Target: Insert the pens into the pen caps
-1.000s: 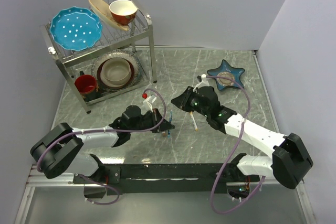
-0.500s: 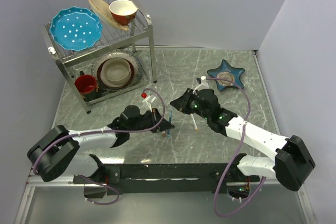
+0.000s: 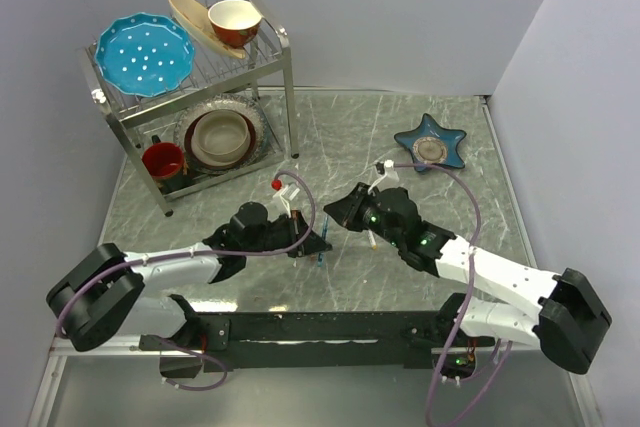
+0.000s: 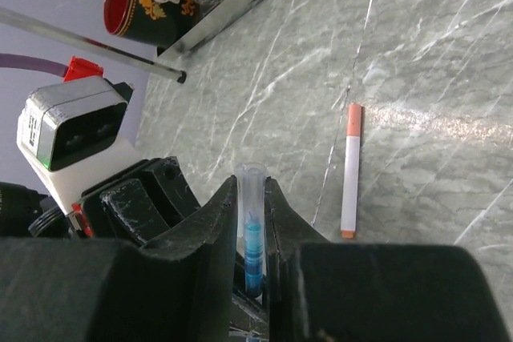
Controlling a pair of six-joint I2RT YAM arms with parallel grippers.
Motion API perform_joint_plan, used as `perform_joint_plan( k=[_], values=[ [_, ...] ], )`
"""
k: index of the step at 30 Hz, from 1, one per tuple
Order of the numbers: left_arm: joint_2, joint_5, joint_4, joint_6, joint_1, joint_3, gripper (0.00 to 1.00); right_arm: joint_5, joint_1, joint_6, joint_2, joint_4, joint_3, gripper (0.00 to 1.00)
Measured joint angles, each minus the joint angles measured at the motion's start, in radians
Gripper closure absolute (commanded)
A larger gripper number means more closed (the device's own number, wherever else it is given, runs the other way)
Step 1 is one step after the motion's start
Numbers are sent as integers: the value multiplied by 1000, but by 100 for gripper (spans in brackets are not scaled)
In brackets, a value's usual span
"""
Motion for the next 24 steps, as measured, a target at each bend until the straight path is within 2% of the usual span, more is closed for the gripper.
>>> perform_joint_plan(
  k=[3, 4, 6, 7, 12, 13, 14, 19, 24],
  values=[
    [-17, 8, -20, 10, -2, 0, 99, 75, 47, 8, -19, -1, -9, 77],
    [-25, 11, -28, 13, -3, 0, 99, 93, 58, 15, -28, -1, -14, 68],
    [-40, 18, -42, 20, -4, 0, 99, 115, 75, 30, -43, -2, -17, 62],
    [-49, 13, -44, 25, -4, 1, 99, 108, 80, 35, -50, -5, -17, 56],
    [-140, -13, -47, 60, 9, 5, 99, 76, 118, 43, -113, -47, -16, 43],
    [-166, -13, -50, 68, 8, 5, 99, 74, 118, 40, -132, -55, -14, 34],
    [-193, -13, -53, 76, 8, 5, 99, 73, 118, 32, -148, -63, -10, 31],
    [-316, 8, -92, 129, 8, 5, 99, 31, 118, -29, -211, -82, 46, 26],
    [-404, 47, -145, 165, 8, 5, 99, -48, 118, -107, -216, -111, 146, 25]
  ],
)
